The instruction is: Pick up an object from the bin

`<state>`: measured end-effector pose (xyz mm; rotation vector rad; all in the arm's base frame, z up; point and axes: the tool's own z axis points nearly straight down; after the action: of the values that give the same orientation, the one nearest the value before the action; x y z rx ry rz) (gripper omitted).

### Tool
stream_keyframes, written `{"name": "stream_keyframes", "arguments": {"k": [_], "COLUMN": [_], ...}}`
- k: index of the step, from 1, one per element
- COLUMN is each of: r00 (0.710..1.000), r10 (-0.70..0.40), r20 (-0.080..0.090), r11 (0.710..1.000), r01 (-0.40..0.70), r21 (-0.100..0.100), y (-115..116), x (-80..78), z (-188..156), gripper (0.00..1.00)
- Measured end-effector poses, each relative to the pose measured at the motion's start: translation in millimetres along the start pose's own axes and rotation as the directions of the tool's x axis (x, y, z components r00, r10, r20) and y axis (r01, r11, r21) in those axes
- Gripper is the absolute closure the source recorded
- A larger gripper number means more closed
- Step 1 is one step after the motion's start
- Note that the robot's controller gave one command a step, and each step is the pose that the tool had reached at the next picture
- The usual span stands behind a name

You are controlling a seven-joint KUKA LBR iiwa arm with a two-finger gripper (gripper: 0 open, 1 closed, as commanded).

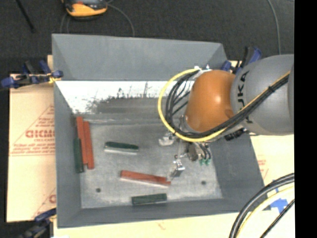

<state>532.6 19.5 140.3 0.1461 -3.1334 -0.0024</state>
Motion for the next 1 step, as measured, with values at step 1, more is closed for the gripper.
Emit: {"name": "stream_keyframes", "arguments": {"k": [1], "r00": [0.995], "r10": [-0.103], "r20": [0.003], "r11": [0.995], "r01": [0.103], "r21": [0.001], "y": [38.3], "x": [38.9], "z": [58.1], "gripper": [1.0]}}
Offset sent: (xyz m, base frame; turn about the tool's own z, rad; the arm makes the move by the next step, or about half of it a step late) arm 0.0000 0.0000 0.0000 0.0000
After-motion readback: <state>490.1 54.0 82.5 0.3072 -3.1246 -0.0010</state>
